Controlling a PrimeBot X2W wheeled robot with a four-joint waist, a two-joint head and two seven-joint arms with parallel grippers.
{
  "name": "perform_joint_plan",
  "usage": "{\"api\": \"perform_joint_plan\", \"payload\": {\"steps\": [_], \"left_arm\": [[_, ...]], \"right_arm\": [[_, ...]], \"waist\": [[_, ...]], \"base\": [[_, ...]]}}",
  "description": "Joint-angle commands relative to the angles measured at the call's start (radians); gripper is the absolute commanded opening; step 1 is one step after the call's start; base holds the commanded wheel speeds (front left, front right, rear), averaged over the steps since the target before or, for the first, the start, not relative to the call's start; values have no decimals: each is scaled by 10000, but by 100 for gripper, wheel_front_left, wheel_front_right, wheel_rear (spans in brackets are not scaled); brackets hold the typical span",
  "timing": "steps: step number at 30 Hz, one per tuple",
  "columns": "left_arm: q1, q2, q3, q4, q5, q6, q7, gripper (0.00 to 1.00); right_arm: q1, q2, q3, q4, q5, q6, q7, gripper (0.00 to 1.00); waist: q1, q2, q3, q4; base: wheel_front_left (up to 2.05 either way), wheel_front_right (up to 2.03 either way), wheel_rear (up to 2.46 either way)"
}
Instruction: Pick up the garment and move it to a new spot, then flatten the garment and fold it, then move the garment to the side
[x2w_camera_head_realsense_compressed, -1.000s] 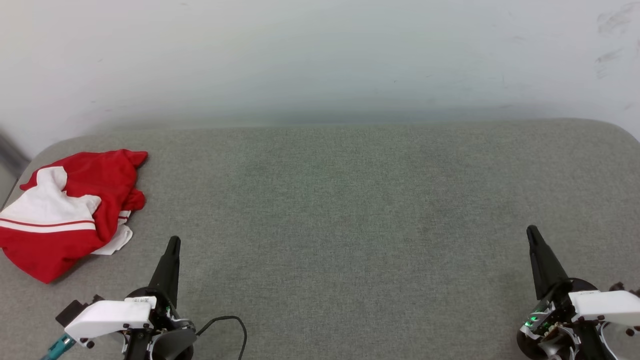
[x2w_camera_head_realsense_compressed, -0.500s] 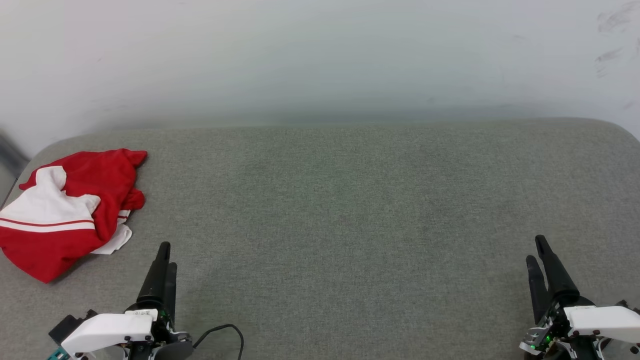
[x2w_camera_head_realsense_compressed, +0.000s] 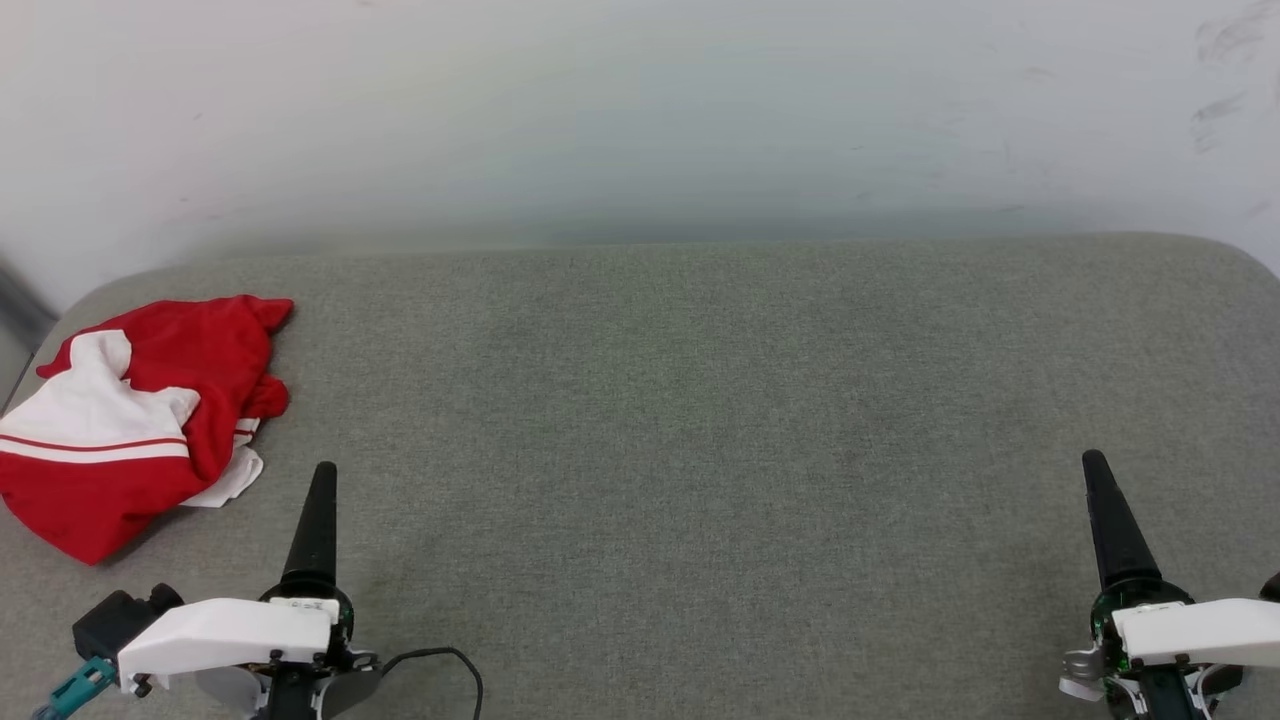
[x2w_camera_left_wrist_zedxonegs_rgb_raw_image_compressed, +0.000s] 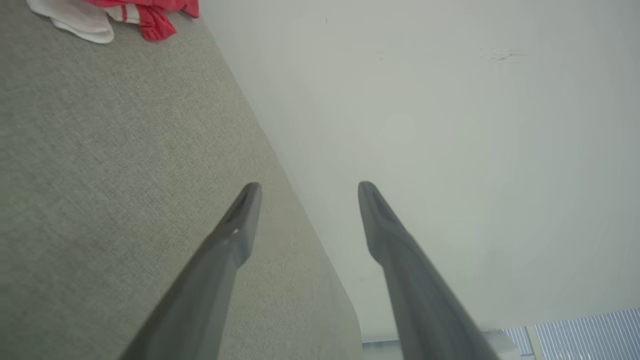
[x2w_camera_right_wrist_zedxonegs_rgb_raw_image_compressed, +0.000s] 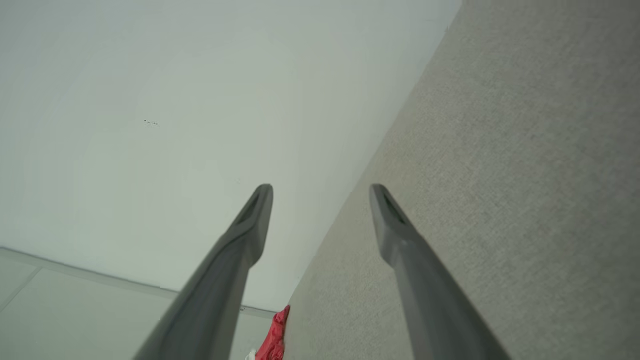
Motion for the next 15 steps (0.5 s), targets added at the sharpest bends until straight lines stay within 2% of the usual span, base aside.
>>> {"api": "perform_joint_plan", "payload": {"steps": [1, 15], "left_arm": [[-37, 23, -53, -268, 349, 78, -84, 100], [194, 28, -670, -790, 3286, 949, -603, 100]], "right_arm": [[-92, -5, -7, -261, -343, 0, -96, 100], [147, -2, 269, -774, -3264, 0, -619, 100]], "waist": [[0, 0, 1, 2], [0, 0, 29, 16]], "base": [[0, 0, 0], [0, 0, 0]]}}
